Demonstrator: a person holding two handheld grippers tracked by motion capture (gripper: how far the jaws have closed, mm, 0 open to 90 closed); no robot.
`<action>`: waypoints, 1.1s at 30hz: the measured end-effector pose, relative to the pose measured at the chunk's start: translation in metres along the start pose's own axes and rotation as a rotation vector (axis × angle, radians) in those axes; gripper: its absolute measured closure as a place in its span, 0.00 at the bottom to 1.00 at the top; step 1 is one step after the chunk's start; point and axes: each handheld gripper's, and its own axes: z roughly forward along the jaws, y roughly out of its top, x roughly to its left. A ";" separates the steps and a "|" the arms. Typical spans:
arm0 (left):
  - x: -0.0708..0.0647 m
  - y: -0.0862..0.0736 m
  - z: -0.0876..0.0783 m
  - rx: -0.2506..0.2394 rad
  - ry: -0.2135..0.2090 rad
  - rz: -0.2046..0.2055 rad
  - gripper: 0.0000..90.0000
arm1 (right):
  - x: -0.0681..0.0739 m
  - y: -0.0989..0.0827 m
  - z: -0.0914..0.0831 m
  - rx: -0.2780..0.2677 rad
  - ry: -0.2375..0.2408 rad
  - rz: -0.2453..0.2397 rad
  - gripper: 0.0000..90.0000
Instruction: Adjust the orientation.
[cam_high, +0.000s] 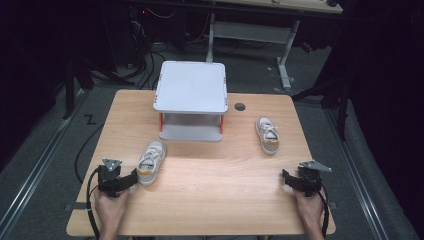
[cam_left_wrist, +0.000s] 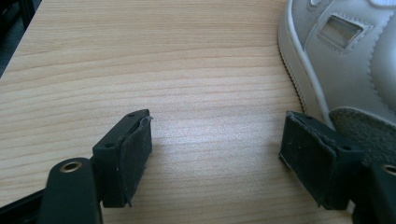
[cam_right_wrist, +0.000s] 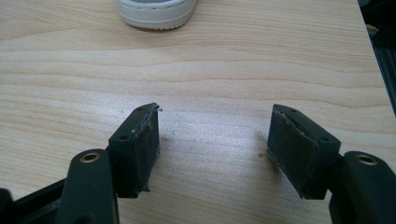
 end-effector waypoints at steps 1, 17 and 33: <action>0.000 0.000 0.000 0.000 0.001 0.000 0.28 | 0.000 0.000 0.000 0.000 0.000 0.000 0.38; -0.001 0.000 -0.001 -0.003 0.002 -0.002 0.29 | 0.000 0.000 0.000 0.001 0.004 -0.004 0.37; 0.007 0.001 -0.017 -0.035 -0.061 -0.069 0.43 | 0.000 0.000 0.000 -0.001 0.007 -0.011 0.37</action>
